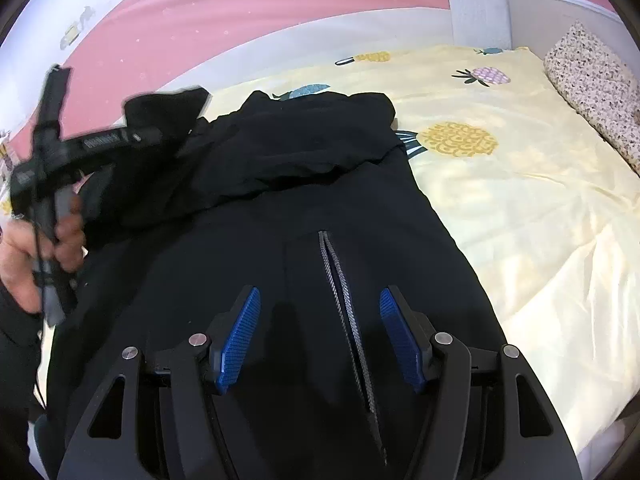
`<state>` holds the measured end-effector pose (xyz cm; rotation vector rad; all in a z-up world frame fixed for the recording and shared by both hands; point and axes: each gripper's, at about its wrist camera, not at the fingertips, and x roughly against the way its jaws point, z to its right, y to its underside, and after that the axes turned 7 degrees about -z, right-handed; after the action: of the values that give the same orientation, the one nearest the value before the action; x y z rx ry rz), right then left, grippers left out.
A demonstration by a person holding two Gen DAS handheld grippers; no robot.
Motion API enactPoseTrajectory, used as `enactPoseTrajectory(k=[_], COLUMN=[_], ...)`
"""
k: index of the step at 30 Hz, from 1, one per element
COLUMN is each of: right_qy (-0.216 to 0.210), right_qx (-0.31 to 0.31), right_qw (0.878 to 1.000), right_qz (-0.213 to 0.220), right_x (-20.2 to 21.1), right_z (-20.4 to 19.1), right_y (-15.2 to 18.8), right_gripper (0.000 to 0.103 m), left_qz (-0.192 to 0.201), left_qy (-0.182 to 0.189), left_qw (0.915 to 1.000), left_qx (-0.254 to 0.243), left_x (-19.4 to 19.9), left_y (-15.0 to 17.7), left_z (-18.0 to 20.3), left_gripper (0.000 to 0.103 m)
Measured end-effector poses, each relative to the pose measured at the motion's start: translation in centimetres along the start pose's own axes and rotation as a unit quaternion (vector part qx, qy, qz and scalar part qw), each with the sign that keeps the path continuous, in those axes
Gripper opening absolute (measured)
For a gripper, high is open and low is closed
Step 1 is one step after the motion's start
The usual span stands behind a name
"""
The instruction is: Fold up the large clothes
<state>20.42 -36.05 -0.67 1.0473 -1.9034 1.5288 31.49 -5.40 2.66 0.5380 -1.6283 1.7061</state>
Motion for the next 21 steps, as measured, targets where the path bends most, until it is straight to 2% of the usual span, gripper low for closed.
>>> enactPoseTrajectory(k=[3,8,11,21], right_qy=[-0.002,-0.010,-0.018,-0.071], right_qx=[-0.002,-0.009,-0.010,-0.002], right_qw=[1.000,1.000,1.000,0.997], right_qz=[-0.003,-0.002,0.005,0.022], right_x=[-0.3,-0.1,0.6,2.8], right_z=[0.2,0.4,0.2,-2.4], right_y=[-0.1,-0.2,-0.5,-1.4], right_gripper=[0.063,0.063,0.063,0.064], left_qz=[-0.013,-0.032,-0.028,0.007], left_qy=[-0.010,0.000,0.009,0.009], left_qw=[0.9997,0.9994,0.9995,0.9998], left_qx=[-0.016,-0.015,-0.009,0.017], left_x=[-1.6,-2.2,-0.6,8.8], left_y=[0.9,1.3,1.4,3.4], left_z=[1.0,1.5,1.4,-0.3], left_gripper=[0.028,0.038,0.049,0.053])
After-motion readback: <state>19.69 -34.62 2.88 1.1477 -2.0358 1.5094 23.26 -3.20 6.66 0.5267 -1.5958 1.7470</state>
